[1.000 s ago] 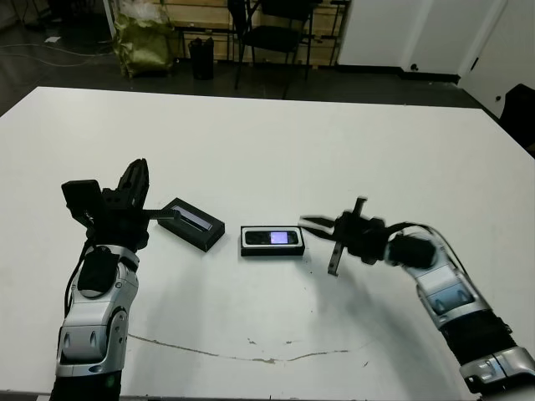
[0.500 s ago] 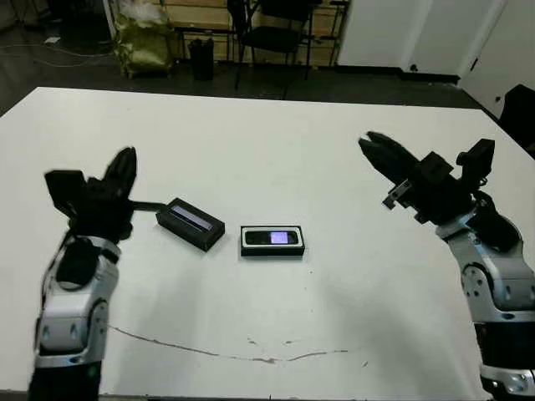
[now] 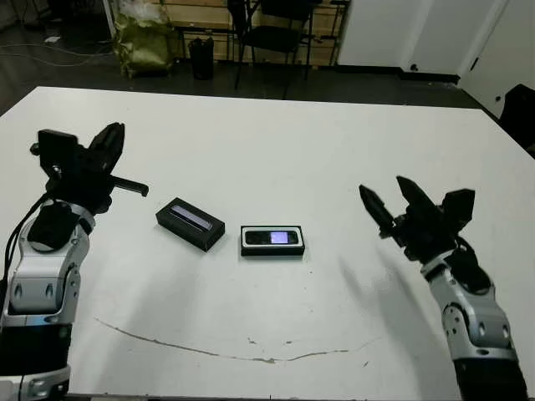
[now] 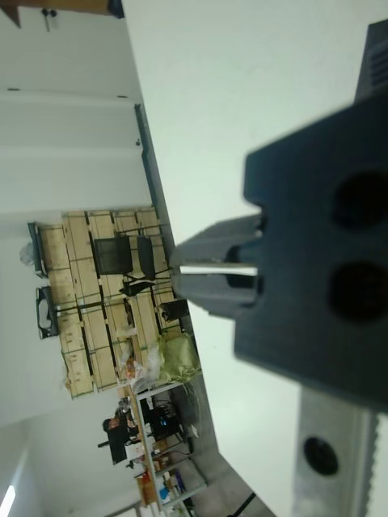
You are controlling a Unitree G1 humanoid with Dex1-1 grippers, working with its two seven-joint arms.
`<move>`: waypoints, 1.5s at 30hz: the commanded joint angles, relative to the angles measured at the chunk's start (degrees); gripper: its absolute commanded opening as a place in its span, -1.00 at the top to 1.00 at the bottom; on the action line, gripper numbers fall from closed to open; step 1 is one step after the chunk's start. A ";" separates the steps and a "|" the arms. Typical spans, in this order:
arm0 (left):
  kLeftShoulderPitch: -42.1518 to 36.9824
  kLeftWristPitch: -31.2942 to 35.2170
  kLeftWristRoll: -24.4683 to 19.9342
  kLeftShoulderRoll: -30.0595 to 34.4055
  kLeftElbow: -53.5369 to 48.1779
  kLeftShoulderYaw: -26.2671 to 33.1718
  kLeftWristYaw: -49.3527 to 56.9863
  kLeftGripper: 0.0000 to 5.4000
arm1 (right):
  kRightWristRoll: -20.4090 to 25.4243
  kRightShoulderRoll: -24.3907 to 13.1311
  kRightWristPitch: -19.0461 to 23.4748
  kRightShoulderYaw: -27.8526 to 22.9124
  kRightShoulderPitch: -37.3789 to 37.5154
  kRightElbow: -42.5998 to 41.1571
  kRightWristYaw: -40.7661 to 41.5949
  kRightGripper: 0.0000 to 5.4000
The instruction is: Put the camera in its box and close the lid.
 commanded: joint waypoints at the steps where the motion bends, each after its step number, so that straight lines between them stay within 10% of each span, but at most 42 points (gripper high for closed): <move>1: -2.04 0.48 2.01 2.90 2.70 -1.89 -2.84 1.00 | -0.11 0.44 1.05 -0.81 0.41 -0.24 -1.16 -0.80; 21: -22.18 -14.28 13.32 18.37 21.78 -18.93 -35.86 0.78 | 0.18 0.78 3.49 -0.71 -0.39 -2.43 -1.82 -1.00; 45: -40.22 -45.86 41.05 9.05 64.92 -36.18 -13.93 1.00 | 0.48 1.84 4.74 -1.42 1.87 -4.63 -3.15 -1.00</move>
